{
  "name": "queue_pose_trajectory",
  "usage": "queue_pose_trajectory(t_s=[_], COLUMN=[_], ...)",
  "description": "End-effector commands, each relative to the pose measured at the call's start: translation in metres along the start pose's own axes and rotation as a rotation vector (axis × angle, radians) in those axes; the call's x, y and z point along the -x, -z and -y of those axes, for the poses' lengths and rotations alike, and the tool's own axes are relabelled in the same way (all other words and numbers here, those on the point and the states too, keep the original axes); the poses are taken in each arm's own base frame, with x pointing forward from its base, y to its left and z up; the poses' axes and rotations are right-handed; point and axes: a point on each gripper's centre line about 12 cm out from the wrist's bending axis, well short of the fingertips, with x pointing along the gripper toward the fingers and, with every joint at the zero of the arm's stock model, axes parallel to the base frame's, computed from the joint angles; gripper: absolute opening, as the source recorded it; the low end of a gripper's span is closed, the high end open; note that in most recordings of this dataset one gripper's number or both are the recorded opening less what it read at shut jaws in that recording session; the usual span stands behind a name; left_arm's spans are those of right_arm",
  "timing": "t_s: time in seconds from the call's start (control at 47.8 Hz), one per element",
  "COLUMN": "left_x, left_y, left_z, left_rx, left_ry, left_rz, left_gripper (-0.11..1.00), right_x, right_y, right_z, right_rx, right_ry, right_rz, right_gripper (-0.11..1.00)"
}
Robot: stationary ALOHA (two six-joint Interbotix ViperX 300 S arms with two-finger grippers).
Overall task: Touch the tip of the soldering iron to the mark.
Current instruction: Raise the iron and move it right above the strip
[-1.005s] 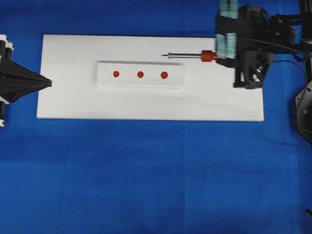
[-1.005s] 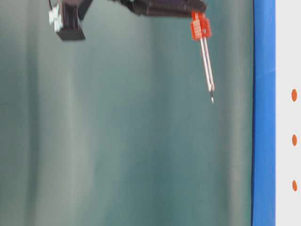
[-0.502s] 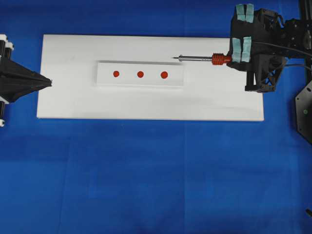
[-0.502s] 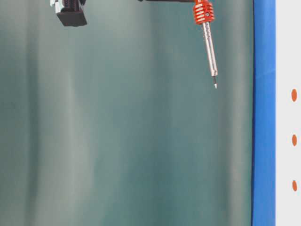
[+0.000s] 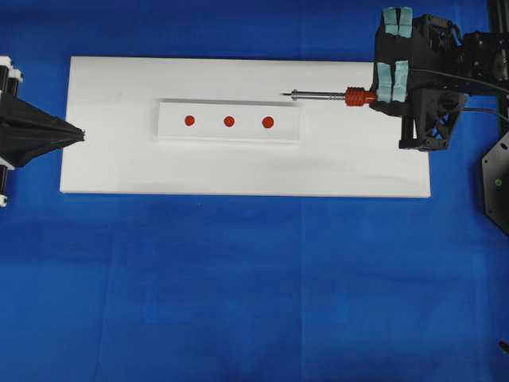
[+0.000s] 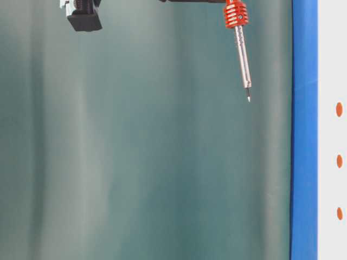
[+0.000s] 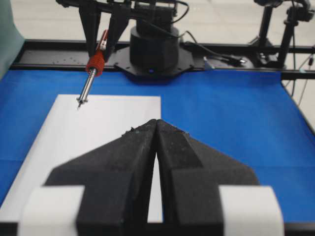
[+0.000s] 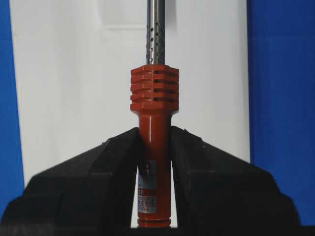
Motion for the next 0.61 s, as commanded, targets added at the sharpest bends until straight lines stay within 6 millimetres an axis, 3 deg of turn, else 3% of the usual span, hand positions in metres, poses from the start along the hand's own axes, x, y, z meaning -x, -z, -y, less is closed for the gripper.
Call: queue_pose_trajectory(t_s=[0.0, 0.293, 0.586], left_x=[-0.002, -0.001, -0.001], left_y=[-0.004, -0.004, -0.004], left_z=[0.001, 0.000, 0.001], left_rx=[0.000, 0.000, 0.000], left_ry=[0.004, 0.002, 0.004], left_rz=[0.014, 0.015, 0.015], left_gripper=[0.00, 0.00, 0.00], right_x=[0.006, 0.001, -0.036], right_y=[-0.008, -0.009, -0.003], right_z=[0.001, 0.001, -0.001], right_rx=[-0.002, -0.002, -0.004], right_ry=[0.005, 0.004, -0.006], right_rz=[0.035, 0.029, -0.023], right_gripper=[0.06, 0.06, 0.06])
